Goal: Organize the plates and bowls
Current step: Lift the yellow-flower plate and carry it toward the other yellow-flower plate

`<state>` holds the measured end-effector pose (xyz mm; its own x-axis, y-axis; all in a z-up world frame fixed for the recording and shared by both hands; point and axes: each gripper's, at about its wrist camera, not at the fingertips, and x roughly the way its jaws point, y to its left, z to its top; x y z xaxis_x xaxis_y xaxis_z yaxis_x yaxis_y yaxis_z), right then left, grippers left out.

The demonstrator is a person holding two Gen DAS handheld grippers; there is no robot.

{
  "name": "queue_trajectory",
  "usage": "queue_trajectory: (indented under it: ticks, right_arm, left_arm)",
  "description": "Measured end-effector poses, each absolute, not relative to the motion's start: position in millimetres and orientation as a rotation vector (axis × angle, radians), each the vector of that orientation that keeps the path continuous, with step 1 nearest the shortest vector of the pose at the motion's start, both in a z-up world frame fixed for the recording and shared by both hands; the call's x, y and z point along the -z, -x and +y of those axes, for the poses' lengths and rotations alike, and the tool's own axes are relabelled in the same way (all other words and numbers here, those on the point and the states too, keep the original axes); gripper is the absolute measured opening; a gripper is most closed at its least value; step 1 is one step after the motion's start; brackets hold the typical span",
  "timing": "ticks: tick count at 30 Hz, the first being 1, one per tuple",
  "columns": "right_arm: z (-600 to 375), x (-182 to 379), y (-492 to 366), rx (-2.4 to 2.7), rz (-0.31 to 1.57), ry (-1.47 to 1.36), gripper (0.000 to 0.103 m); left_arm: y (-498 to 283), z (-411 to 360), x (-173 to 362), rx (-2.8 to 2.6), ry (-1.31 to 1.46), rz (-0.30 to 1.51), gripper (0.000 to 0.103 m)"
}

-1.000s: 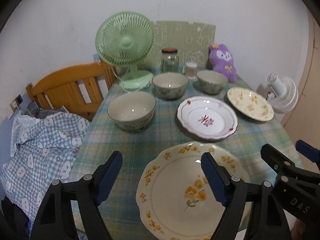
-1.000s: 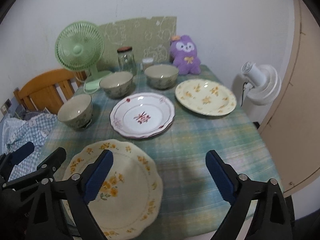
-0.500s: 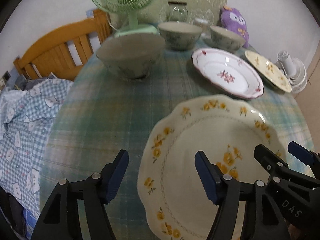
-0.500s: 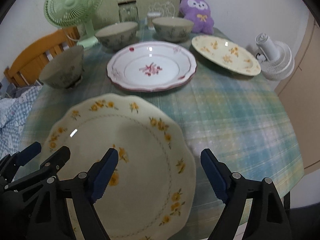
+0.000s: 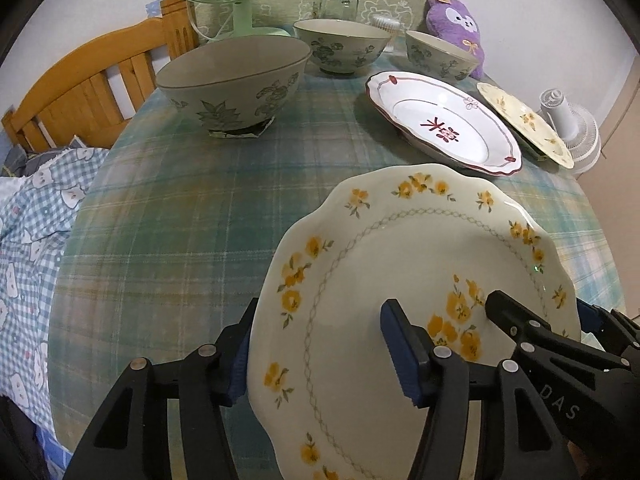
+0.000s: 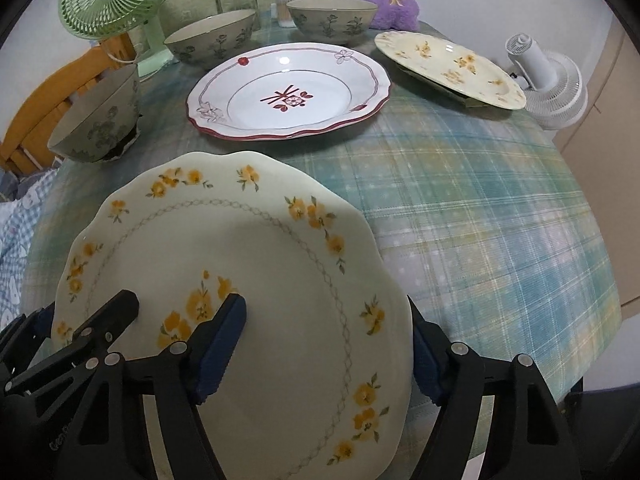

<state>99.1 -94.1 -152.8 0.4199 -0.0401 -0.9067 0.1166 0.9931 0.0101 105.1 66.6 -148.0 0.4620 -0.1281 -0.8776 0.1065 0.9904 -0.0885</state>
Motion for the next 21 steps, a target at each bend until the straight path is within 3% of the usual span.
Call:
queue_trajectory:
  ticks: [21]
  right_arm:
    - [-130,97,-92,0.165,1.144,-0.088,0.077]
  left_arm:
    - [-103,30,97,0.181,-0.022,1.095,0.060]
